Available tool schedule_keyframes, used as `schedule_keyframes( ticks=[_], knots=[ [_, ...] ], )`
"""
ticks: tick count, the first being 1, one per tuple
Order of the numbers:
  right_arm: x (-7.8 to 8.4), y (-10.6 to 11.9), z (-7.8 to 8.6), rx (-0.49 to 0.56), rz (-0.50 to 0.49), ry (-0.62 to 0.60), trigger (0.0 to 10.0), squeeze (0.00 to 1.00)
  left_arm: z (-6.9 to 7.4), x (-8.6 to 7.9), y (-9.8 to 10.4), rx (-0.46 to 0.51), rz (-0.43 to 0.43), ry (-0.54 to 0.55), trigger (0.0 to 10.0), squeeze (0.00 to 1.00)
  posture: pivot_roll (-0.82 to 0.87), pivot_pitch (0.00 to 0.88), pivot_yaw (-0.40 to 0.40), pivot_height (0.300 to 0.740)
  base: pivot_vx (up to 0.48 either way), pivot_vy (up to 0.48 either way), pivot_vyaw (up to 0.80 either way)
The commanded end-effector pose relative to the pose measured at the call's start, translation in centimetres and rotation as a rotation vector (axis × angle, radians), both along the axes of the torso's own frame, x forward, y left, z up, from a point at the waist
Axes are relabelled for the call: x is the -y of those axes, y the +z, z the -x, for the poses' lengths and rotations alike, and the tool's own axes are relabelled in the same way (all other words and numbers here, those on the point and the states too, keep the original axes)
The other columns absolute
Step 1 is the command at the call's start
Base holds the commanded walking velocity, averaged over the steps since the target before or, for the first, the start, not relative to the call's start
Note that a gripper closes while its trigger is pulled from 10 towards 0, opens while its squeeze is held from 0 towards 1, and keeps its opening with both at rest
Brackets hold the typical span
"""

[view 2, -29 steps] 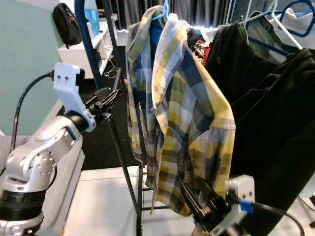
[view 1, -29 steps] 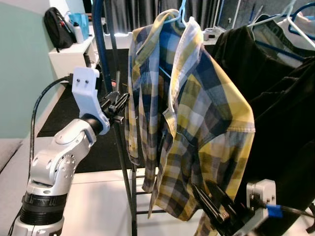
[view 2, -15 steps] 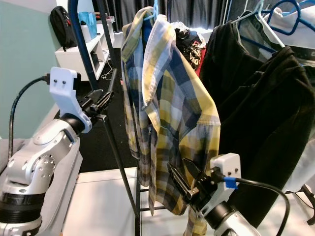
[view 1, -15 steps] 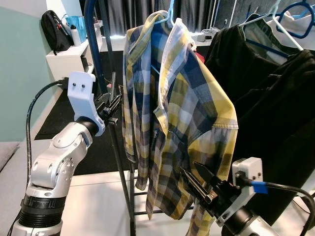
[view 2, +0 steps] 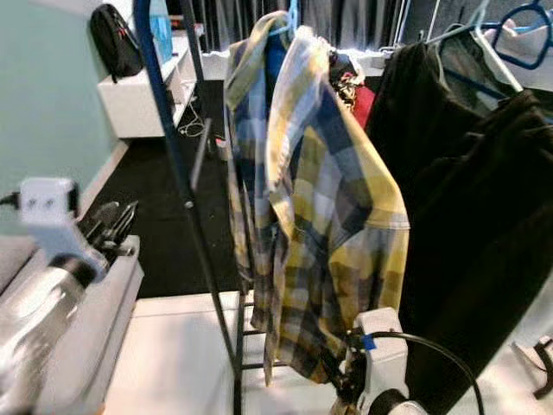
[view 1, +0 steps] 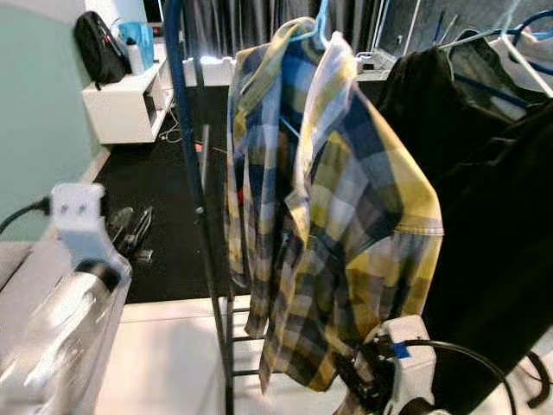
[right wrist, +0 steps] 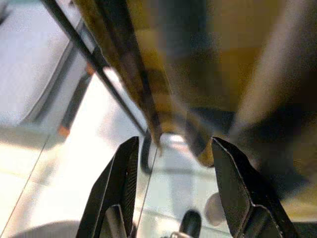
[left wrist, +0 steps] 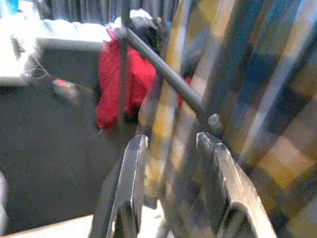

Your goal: Hang hanger

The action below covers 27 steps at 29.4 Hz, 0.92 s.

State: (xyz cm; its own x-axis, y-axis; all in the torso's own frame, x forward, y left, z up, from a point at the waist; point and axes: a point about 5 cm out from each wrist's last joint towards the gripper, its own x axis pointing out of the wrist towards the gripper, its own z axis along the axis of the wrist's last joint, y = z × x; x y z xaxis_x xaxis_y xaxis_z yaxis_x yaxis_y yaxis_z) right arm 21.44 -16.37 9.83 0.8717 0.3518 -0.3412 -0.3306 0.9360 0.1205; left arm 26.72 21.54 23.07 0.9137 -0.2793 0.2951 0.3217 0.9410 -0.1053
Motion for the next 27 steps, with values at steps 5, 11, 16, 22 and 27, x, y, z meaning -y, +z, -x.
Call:
schedule_keyframes(
  ticks=[5, 11, 16, 22, 27],
  knots=[
    [-0.6, -2.3, -0.6, -0.074, 0.064, 0.091, 10.0, 0.0, 1.8, -0.4, -5.3, -0.275, -0.303, -0.148, 10.0, 0.0, 0.02, 0.165, -0.023, 0.74, 0.0, 0.0, 0.0],
    [-1.0, -5.6, -0.2, -0.23, 0.004, 0.076, 10.0, 0.0, 0.9, -3.0, -11.9, -0.593, -0.459, 0.218, 10.0, 0.0, 0.02, 0.167, -0.019, 0.74, 0.0, 0.0, 0.0],
    [0.6, -7.5, -1.5, -0.216, 0.033, -0.174, 10.0, 0.0, 0.0, -0.7, -15.0, -0.607, -0.318, 0.296, 10.0, 0.0, 0.01, 0.164, -0.002, 0.74, 0.0, 0.0, 0.0],
    [1.3, -9.0, -2.2, -0.246, 0.043, -0.358, 10.0, 0.0, 0.3, -0.2, -18.4, -0.7, -0.25, 0.328, 10.0, 0.0, 0.01, 0.16, 0.004, 0.74, 0.0, 0.0, 0.0],
    [0.7, -9.2, -2.4, -0.249, 0.039, -0.308, 10.0, 0.0, 0.4, 0.1, -19.2, -0.74, -0.231, 0.341, 10.0, 0.0, 0.0, 0.158, 0.003, 0.74, 0.0, 0.0, 0.0]
  ],
)
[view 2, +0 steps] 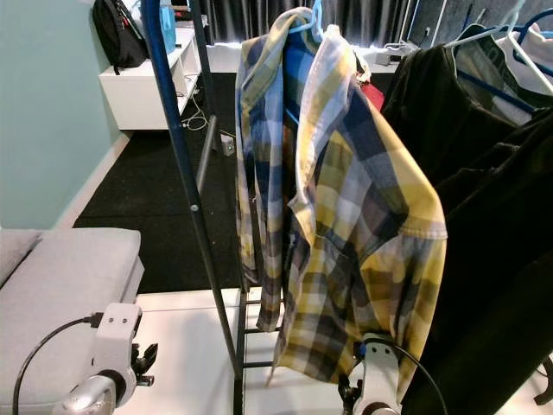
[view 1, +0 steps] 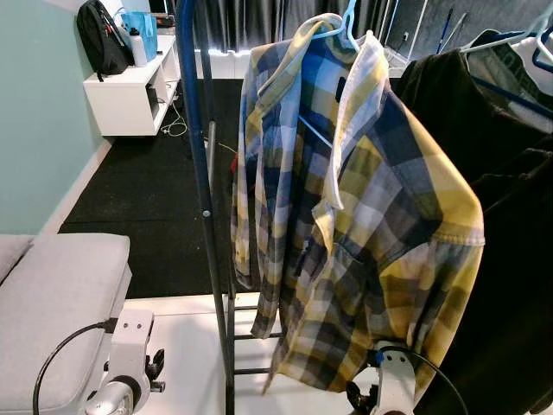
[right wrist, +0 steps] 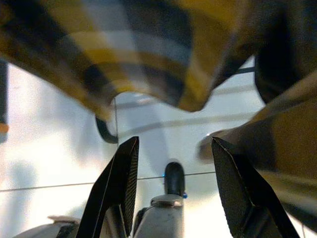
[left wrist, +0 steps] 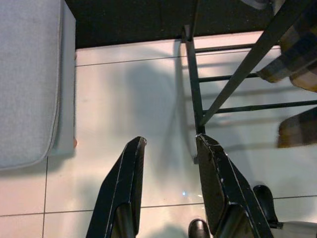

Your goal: Hang hanger

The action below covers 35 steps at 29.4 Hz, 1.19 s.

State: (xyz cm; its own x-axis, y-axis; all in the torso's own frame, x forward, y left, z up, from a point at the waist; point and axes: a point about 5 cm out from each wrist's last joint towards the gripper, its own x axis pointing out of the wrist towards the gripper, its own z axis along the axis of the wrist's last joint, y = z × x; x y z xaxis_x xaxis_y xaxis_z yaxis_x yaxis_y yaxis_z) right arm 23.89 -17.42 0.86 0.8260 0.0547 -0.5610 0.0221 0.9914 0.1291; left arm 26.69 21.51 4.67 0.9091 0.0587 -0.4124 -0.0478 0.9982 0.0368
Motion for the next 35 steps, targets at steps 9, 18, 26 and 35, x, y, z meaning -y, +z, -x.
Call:
schedule_keyframes(
  ticks=[9, 18, 26, 35],
  knots=[
    [-0.9, -1.0, -0.3, -0.016, 0.005, 0.04, 10.0, 0.0, -0.1, 1.3, -1.3, 0.024, -0.001, -0.013, 10.0, 0.0, 0.03, 0.139, 0.023, 0.74, 0.0, 0.0, 0.0],
    [-0.6, -1.1, -0.3, -0.02, 0.009, 0.046, 10.0, 0.0, -0.9, 2.3, -1.3, 0.043, 0.014, -0.036, 10.0, 0.0, 0.05, 0.165, 0.008, 0.74, 0.0, 0.0, 0.0],
    [-0.2, -1.2, -0.2, -0.014, 0.022, 0.052, 10.0, 0.0, -0.7, 3.0, -1.5, 0.056, 0.002, -0.064, 10.0, 0.0, 0.03, 0.163, 0.014, 0.74, 0.0, 0.0, 0.0],
    [-0.2, -1.2, -0.5, -0.012, 0.027, 0.05, 10.0, 0.0, -1.7, 2.8, -0.7, 0.098, -0.013, -0.049, 10.0, 0.0, 0.05, 0.165, 0.006, 0.74, 0.0, 0.0, 0.0]
  ],
)
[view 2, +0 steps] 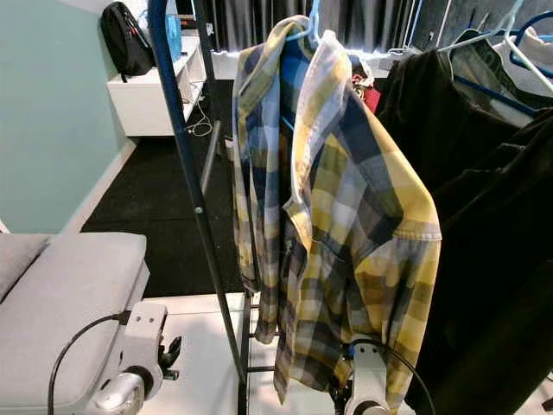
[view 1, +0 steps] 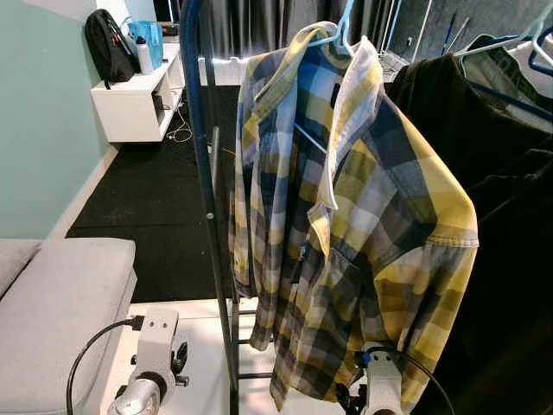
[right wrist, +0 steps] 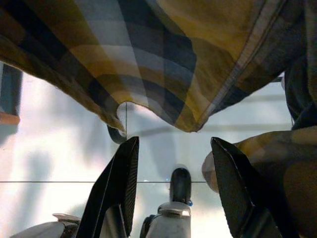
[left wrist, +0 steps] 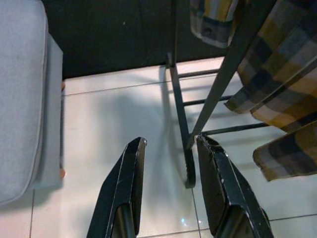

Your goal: Hang hanger

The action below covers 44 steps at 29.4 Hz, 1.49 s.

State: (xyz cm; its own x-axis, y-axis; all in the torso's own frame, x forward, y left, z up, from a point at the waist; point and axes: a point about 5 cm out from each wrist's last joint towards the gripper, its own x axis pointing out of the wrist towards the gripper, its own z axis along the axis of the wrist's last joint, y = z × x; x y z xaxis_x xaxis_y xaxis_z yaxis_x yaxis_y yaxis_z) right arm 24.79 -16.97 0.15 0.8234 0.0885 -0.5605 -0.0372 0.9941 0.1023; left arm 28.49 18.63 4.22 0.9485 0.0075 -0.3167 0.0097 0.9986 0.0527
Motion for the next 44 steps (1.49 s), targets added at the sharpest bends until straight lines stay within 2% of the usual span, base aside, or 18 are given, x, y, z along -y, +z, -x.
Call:
schedule_keyframes(
  ticks=[1, 15, 16, 18, 19, 27, 32, 36, 39, 40, 42, 44],
  knots=[
    [0.2, -0.2, 0.1, 0.006, 0.005, -0.004, 10.0, 0.0, -0.2, -0.3, 0.2, 0.015, 0.018, 0.026, 10.0, 0.0, 0.05, 0.181, 0.006, 0.74, 0.0, 0.0, 0.0],
    [0.1, 0.1, -0.3, 0.021, -0.002, 0.015, 10.0, 0.0, -1.3, 0.1, 1.0, 0.037, 0.019, -0.002, 10.0, 0.0, 0.06, 0.174, 0.003, 0.74, 0.0, 0.0, 0.0],
    [0.5, 0.1, -0.5, 0.015, 0.005, 0.019, 10.0, 0.0, -2.2, 0.8, 1.6, 0.048, 0.038, -0.018, 10.0, 0.0, 0.06, 0.205, 0.001, 0.74, 0.0, 0.0, 0.0],
    [0.6, 0.2, -0.6, 0.016, 0.009, 0.02, 10.0, 0.0, -2.5, 1.1, 1.7, 0.047, 0.044, -0.024, 10.0, 0.0, 0.06, 0.205, 0.001, 0.74, 0.0, 0.0, 0.0],
    [0.4, 0.5, -0.9, 0.034, -0.021, 0.014, 10.0, 0.0, -2.7, 1.3, 1.8, 0.046, 0.025, -0.052, 10.0, 0.0, 0.06, 0.202, 0.013, 0.74, 0.0, 0.0, -0.71],
    [0.3, 0.9, -1.3, 0.06, -0.01, 0.003, 10.0, 0.0, -3.0, 0.7, 2.3, 0.062, 0.076, 0.0, 10.0, 0.0, 0.04, 0.205, 0.044, 0.74, 0.0, 0.0, -0.79],
    [0.0, 0.9, -1.2, 0.044, -0.003, 0.031, 10.0, 0.0, -3.0, 0.9, 2.6, 0.074, 0.085, 0.001, 10.0, 0.0, 0.03, 0.197, 0.05, 0.74, 0.0, 0.0, 0.0],
    [-0.3, 1.2, -1.6, 0.07, -0.016, 0.055, 10.0, 0.0, -3.1, 0.9, 2.8, 0.082, 0.079, -0.011, 10.0, 0.0, 0.04, 0.22, 0.059, 0.74, 0.0, 0.0, 0.0],
    [-0.4, 1.3, -1.8, 0.07, -0.019, 0.066, 10.0, 0.0, -3.1, 1.1, 3.0, 0.097, 0.104, -0.024, 10.0, 0.0, 0.03, 0.231, 0.04, 0.74, 0.0, 0.0, 0.0],
    [-0.4, 1.2, -1.6, 0.069, -0.02, 0.061, 10.0, 0.0, -2.9, 1.2, 3.0, 0.104, 0.123, -0.016, 10.0, 0.0, 0.03, 0.202, 0.042, 0.74, 0.0, 0.0, 0.0],
    [-0.4, 1.1, -1.5, 0.068, -0.022, 0.056, 10.0, 0.0, -2.7, 1.2, 3.0, 0.109, 0.137, -0.009, 10.0, 0.0, 0.03, 0.202, 0.042, 0.74, 0.0, 0.0, 0.0],
    [-0.2, 1.1, -1.2, 0.063, -0.017, 0.049, 10.0, 0.0, -2.3, 1.2, 3.4, 0.126, 0.175, 0.037, 10.0, 0.0, 0.02, 0.214, -0.005, 0.74, 0.0, -0.339, 0.0]
  ],
)
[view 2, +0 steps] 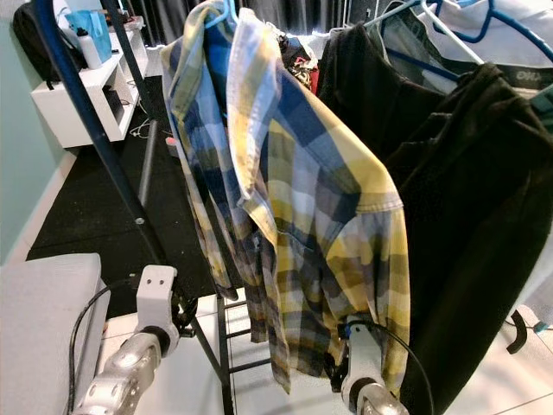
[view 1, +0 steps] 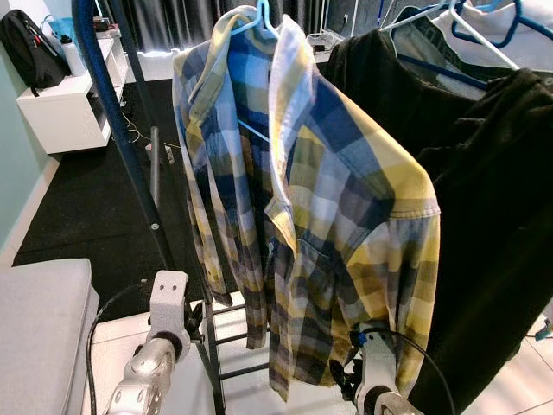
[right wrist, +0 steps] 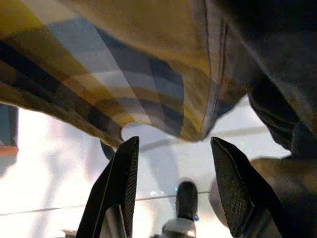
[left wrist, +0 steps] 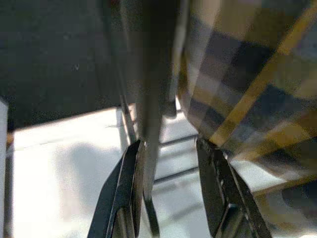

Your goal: Hang hanger

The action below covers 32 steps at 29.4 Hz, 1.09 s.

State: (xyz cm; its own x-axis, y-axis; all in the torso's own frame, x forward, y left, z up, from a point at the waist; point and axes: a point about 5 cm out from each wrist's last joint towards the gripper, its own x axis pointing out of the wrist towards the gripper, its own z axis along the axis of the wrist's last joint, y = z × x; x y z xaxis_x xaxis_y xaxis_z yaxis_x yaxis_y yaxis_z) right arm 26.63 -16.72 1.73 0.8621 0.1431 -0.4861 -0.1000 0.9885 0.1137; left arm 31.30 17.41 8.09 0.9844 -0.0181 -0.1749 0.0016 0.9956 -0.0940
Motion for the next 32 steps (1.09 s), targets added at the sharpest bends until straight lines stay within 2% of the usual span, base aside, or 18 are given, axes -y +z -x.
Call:
schedule_keyframes(
  ticks=[1, 4, 6, 11, 15, 16, 19, 24, 26, 32],
  knots=[
    [0.1, -0.5, 0.6, -0.023, 0.001, -0.005, 10.0, 0.0, 0.5, 0.0, -0.4, -0.021, 0.029, 0.022, 10.0, 0.0, 0.02, 0.214, -0.005, 0.74, 0.0, -0.352, 0.0],
    [0.3, -0.7, 0.8, -0.034, -0.008, -0.014, 10.0, 0.0, 1.1, 0.5, -0.3, -0.017, 0.028, 0.031, 10.0, 0.0, 0.04, 0.216, -0.006, 0.74, 0.0, -0.469, 0.0],
    [0.3, -0.8, 1.0, -0.041, -0.016, -0.027, 10.0, 0.0, 1.4, 1.0, -0.3, -0.019, 0.019, -0.001, 10.0, 0.0, 0.02, 0.199, -0.005, 0.74, 0.0, -0.48, 0.0],
    [0.2, -0.8, 1.1, -0.035, -0.01, -0.013, 10.0, 0.0, 0.9, 0.7, 0.2, -0.012, -0.069, -0.028, 10.0, 0.0, 0.02, 0.19, 0.0, 0.74, 0.0, -0.48, 0.0],
    [0.2, -0.8, 1.1, -0.036, -0.011, -0.014, 10.0, 0.0, 0.8, 0.9, 0.1, -0.027, -0.069, -0.044, 10.0, 0.0, 0.01, 0.19, 0.0, 0.74, 0.0, -0.48, 0.0],
    [0.3, -0.7, 1.1, -0.035, -0.015, -0.018, 10.0, 0.0, 0.8, 0.9, -0.1, -0.056, -0.01, -0.024, 10.0, 0.0, 0.01, 0.192, 0.002, 0.74, 0.0, 0.0, 0.0],
    [0.4, -0.7, 1.3, -0.032, -0.023, -0.027, 10.0, 0.0, 0.8, 1.1, -0.3, -0.081, 0.037, -0.038, 10.0, 0.0, 0.01, 0.192, 0.004, 0.74, 0.0, 0.32, 0.0],
    [0.4, -0.7, 1.4, -0.03, -0.028, -0.029, 10.0, 0.0, 0.9, 1.2, -0.2, -0.082, 0.014, -0.053, 10.0, 0.0, 0.01, 0.194, 0.006, 0.74, 0.0, 0.48, 0.0],
    [0.3, -0.7, 1.4, -0.029, -0.03, -0.024, 10.0, 0.0, 1.0, 0.7, -0.1, -0.076, -0.005, -0.023, 10.0, 0.0, 0.01, 0.191, 0.009, 0.74, 0.0, 0.48, 0.0],
    [0.2, -0.6, 1.4, -0.026, -0.025, -0.015, 10.0, 0.0, 0.8, 0.1, 0.3, -0.047, -0.051, -0.008, 10.0, 0.0, 0.01, 0.196, 0.011, 0.74, 0.0, 0.0, 0.0]
  ],
)
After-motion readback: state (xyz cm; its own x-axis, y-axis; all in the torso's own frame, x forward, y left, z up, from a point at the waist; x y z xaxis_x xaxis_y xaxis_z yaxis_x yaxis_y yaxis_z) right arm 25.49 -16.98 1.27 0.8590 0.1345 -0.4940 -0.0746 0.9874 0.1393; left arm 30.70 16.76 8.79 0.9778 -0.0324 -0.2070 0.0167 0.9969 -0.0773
